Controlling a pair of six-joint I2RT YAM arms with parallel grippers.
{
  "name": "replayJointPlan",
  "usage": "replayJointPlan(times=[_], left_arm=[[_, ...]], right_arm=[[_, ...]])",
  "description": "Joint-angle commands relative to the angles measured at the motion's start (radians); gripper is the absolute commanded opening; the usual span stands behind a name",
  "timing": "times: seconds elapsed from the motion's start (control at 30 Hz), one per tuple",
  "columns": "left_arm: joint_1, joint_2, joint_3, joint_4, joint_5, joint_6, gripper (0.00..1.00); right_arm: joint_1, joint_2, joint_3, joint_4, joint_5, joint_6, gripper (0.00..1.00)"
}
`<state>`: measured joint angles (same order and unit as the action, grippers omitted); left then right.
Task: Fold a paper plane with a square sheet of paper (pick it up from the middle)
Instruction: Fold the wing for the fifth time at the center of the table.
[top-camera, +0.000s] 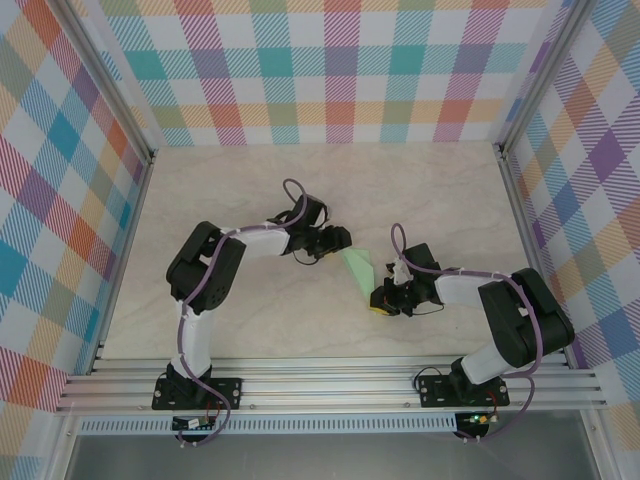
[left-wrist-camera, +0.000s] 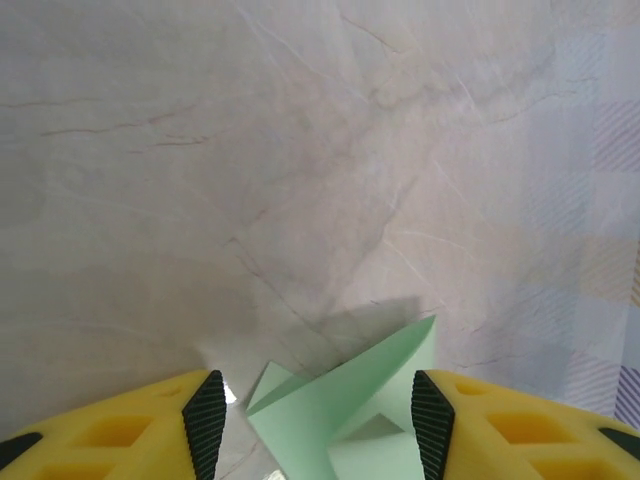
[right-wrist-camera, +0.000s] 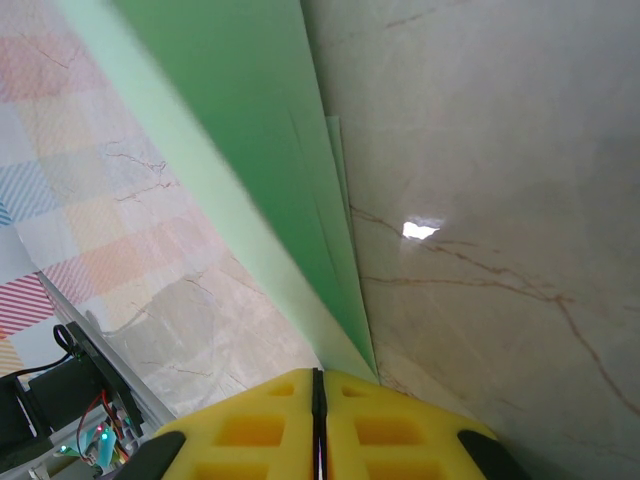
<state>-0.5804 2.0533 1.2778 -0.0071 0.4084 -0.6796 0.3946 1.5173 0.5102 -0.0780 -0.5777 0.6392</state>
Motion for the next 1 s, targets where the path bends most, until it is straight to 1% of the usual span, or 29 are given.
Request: replayJointPlan(times=[0.0,0.13,0.33,0.47,0.63,0.8,0.97], left_arm=[[0.006,-0.094,-0.037,-0.016,0.0,0.0,0.55],[-0.023,-0.167,-0.097,0.026,0.001,-0.053,0.56],[-0.113,-0.225,-0.132,0.035,-0.047,-0.108,0.53],[-0.168,-0.202,-0.122,0.017,-0.094,-0.148,0.53],[-0.217,-0.149,-0.1,0.029,-0.096,-0.173,0.52],[-0.235,-0.099,-0.072,0.043,-0.082,-0.175,0.52],[-0.236,-0.065,-0.054,0.036,-0.068,-0.155,0.52]], right_arm=[[0.012,0.026,-0.023,-0.06,0.05,-0.019,0.1],[0.012,0.021,-0.007,-0.063,0.039,-0.024,0.11],[0.012,0.006,0.009,-0.073,0.033,-0.031,0.13],[0.012,0.001,0.013,-0.073,0.034,-0.031,0.14],[0.011,0.003,0.014,-0.074,0.032,-0.032,0.14],[0.012,0.0,0.013,-0.076,0.031,-0.034,0.15],[0.012,-0.004,0.015,-0.076,0.024,-0.035,0.15]])
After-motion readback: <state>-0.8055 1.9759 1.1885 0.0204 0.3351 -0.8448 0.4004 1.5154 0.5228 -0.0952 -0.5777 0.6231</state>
